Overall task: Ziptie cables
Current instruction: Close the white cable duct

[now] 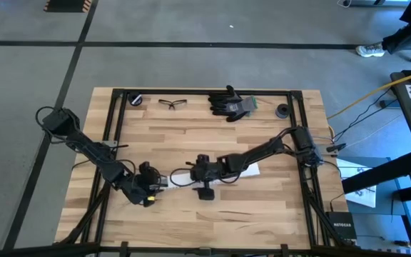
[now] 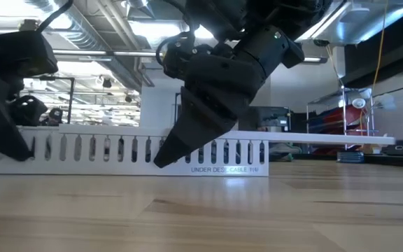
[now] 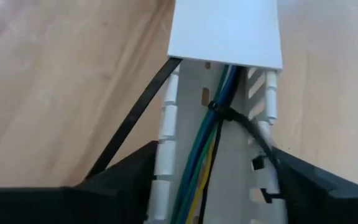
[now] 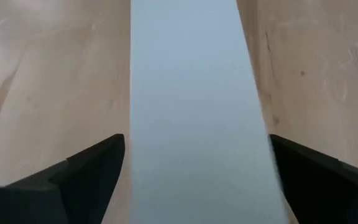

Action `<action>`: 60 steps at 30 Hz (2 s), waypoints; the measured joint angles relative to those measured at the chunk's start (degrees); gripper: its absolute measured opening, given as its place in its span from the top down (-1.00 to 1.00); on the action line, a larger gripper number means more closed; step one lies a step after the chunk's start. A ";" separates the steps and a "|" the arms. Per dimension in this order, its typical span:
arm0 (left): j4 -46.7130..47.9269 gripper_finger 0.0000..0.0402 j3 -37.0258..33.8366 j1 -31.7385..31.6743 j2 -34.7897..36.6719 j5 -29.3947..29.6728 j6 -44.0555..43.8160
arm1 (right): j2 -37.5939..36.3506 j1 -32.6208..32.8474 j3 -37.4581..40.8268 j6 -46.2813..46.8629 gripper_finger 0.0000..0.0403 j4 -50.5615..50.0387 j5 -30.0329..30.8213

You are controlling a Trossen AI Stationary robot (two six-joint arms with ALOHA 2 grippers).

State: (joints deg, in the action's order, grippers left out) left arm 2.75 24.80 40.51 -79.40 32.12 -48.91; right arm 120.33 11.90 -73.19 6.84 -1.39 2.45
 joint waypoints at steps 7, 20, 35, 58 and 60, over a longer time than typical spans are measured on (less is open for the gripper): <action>-0.82 0.04 -0.04 -0.05 0.00 1.55 1.87 | -2.72 0.06 0.02 -2.32 -0.86 0.18 -2.03; -0.34 -0.03 -0.04 0.00 0.00 1.55 2.59 | -4.02 0.02 0.00 -7.40 -0.74 -2.42 -4.34; -0.35 -0.03 -0.04 0.37 0.02 1.37 2.00 | -3.68 -0.05 0.00 -7.69 -0.02 -2.19 -1.41; -0.99 -0.04 -0.22 0.07 0.13 1.31 2.62 | 5.68 0.09 -5.69 -5.69 -0.02 13.16 -2.85; -0.89 -0.04 -0.22 0.28 0.13 1.43 2.36 | 5.70 0.09 -5.83 -5.79 -0.02 12.77 -2.05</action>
State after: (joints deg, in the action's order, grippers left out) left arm 1.86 24.58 40.79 -79.26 33.56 -46.55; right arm 126.04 11.99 -79.02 1.05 11.38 0.40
